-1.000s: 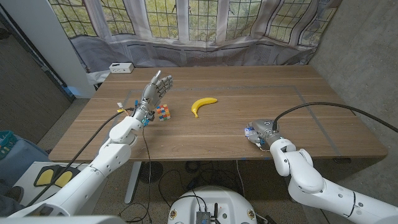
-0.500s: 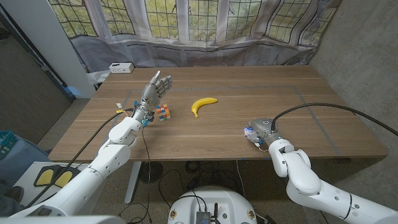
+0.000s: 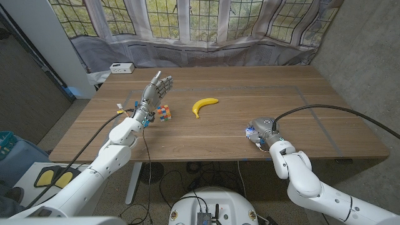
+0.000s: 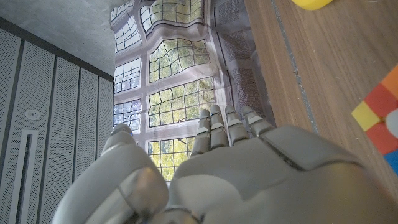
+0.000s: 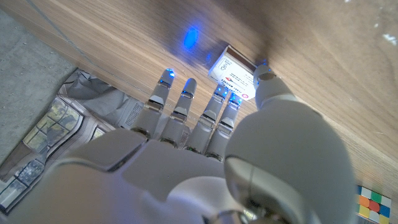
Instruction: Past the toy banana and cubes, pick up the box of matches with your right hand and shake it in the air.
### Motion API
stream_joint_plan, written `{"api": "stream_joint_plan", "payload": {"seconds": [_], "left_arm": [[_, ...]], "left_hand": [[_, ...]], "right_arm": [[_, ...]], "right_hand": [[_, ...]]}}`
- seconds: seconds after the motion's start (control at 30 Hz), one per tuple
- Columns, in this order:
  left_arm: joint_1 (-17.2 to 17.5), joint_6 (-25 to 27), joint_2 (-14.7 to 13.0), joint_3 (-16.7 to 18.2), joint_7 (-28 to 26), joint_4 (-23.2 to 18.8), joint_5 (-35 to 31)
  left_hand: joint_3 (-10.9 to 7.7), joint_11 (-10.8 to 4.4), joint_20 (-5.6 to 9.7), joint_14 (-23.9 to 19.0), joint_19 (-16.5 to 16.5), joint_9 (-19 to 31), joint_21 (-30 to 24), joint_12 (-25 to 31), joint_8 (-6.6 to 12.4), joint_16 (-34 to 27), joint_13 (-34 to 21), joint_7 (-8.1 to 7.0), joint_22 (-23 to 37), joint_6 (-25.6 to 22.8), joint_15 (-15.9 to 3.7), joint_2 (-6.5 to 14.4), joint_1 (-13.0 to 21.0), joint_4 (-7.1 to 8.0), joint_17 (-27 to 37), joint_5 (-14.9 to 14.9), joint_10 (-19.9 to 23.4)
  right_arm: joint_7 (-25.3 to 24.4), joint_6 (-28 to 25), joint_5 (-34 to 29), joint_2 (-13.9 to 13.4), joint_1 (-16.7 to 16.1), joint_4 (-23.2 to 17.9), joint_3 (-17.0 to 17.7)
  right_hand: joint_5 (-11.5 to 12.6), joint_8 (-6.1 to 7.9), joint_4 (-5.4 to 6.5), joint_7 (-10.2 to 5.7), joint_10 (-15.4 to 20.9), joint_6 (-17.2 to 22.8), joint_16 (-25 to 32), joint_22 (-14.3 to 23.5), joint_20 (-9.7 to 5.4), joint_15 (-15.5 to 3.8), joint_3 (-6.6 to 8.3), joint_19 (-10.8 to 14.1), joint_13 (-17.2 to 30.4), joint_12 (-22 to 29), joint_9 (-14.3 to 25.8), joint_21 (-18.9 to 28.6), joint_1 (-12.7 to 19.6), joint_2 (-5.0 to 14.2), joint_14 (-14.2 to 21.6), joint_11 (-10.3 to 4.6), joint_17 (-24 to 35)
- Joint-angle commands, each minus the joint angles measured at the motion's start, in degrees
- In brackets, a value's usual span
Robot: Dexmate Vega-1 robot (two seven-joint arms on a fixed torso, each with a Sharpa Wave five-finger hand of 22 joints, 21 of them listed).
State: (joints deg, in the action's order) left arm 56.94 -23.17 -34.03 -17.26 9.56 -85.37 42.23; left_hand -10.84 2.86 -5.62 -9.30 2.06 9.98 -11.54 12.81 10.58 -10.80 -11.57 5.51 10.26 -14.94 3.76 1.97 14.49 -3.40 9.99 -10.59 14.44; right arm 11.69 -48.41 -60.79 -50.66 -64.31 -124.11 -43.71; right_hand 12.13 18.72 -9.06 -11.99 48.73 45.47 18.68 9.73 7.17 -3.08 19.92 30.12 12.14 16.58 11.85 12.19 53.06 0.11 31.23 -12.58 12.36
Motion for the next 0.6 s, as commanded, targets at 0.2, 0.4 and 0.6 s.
{"api": "stream_joint_plan", "payload": {"seconds": [0.2, 0.4, 0.6], "left_arm": [[-0.5, 0.6, 0.0, -0.3, -0.1, 0.1, -0.3], [-1.0, 0.6, 0.3, -0.5, 0.1, 0.6, -0.3], [-1.5, 0.5, 0.5, -0.6, 0.1, 0.9, -0.4]], "left_hand": [[-0.23, -0.33, -0.45, -0.3, -0.1, 0.3, 0.2, -0.3, 0.27, 0.0, -0.1, 0.05, 0.2, -0.3, -0.25, 0.3, -0.2, -0.52, 0.3, 0.1, 0.2], [-0.22, -0.33, -0.47, -0.3, -0.1, 0.3, 0.2, -0.3, 0.26, 0.0, -0.1, 0.10, 0.2, -0.3, -0.23, 0.3, -0.2, -0.56, 0.3, 0.1, 0.2], [-0.22, -0.36, -0.45, -0.3, -0.1, 0.3, 0.2, -0.3, 0.29, 0.0, -0.1, 0.11, 0.2, -0.4, -0.22, 0.4, -0.2, -0.59, 0.3, 0.1, 0.2]], "right_arm": [[-2.9, 1.5, 1.1, -0.1, -2.0, -1.7, 3.4], [-3.7, 1.5, 1.9, -0.2, -2.6, -2.6, 4.6], [-4.6, 1.9, 3.1, -0.2, -2.7, -3.0, 5.4]], "right_hand": [[0.0, 0.36, 0.33, -0.65, 0.4, 1.0, 0.5, 0.3, 0.15, -2.19, -0.30, 0.6, 0.1, 0.2, 0.1, 0.2, 0.3, 0.57, 0.6, -0.03, 0.2], [0.0, 0.32, 0.48, -0.65, 0.6, 1.1, 0.6, 0.3, 0.29, -2.31, -0.39, 0.6, 0.1, 0.2, 0.1, 0.1, 0.3, 0.83, 0.6, -0.02, 0.3], [0.0, 0.29, 0.45, -0.65, 0.7, 1.2, 0.6, 0.3, 0.28, -2.55, -0.39, 0.5, 0.1, 0.1, 0.1, 0.0, 0.5, 1.09, 0.6, -0.03, 0.4]]}}
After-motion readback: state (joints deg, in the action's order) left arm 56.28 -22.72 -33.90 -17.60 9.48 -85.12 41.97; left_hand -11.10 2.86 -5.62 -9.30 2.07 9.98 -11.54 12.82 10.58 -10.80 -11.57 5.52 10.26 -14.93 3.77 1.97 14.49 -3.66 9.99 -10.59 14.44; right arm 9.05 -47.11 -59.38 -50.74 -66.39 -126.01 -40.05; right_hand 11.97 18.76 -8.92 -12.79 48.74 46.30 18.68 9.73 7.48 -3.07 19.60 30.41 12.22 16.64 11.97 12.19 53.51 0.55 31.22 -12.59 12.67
